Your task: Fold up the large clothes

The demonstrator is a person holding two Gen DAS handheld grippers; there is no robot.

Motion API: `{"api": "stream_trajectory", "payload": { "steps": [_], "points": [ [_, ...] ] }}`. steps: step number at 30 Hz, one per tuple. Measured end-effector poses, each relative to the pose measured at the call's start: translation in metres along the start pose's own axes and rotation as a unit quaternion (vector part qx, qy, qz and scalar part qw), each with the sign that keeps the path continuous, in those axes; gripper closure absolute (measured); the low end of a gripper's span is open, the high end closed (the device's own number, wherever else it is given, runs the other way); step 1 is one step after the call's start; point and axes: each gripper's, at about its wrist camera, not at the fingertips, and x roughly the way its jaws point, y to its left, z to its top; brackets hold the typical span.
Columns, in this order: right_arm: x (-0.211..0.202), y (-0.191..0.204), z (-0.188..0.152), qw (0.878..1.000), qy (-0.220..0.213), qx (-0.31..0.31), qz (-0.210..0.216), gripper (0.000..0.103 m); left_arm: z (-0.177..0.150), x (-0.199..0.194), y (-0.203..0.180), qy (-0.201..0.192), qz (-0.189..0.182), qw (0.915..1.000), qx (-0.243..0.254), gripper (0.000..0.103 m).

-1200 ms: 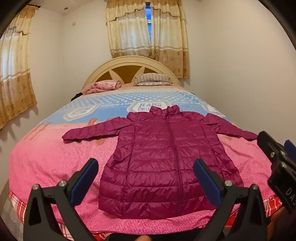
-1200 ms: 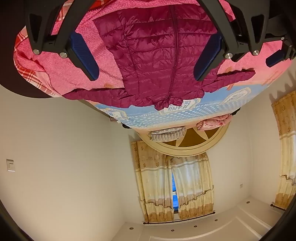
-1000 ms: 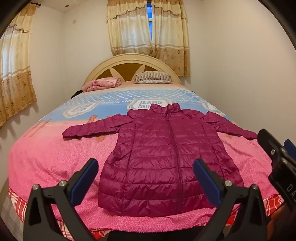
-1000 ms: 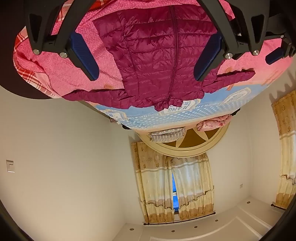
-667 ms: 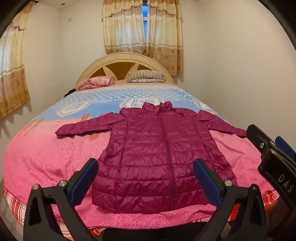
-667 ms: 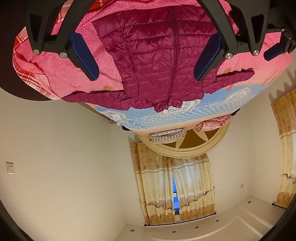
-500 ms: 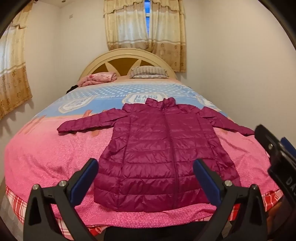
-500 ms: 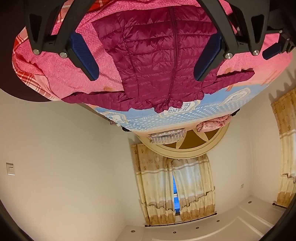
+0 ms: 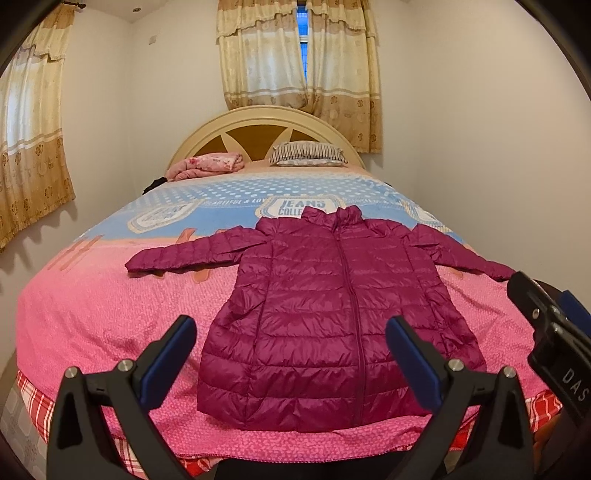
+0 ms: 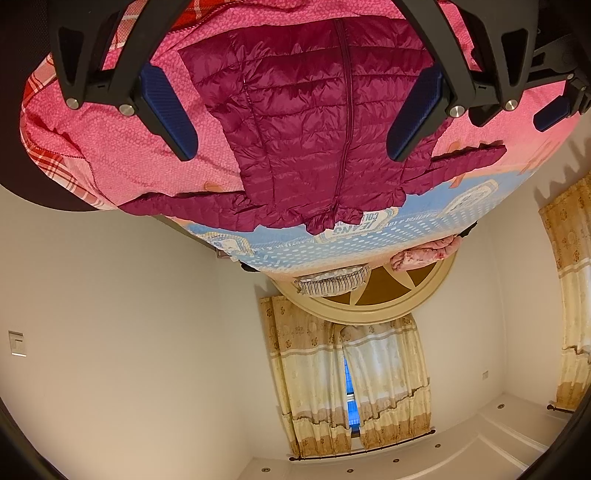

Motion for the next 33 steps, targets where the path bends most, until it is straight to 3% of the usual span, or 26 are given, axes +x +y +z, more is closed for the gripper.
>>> {"api": "stream_trajectory", "payload": {
  "steps": [33],
  "points": [
    [0.0041, -0.0005, -0.0016, 1.0, 0.015, 0.006, 0.007, 0.001, 0.0021, -0.003, -0.0015, -0.005, 0.003, 1.0, 0.007, 0.0]
  ]
}}
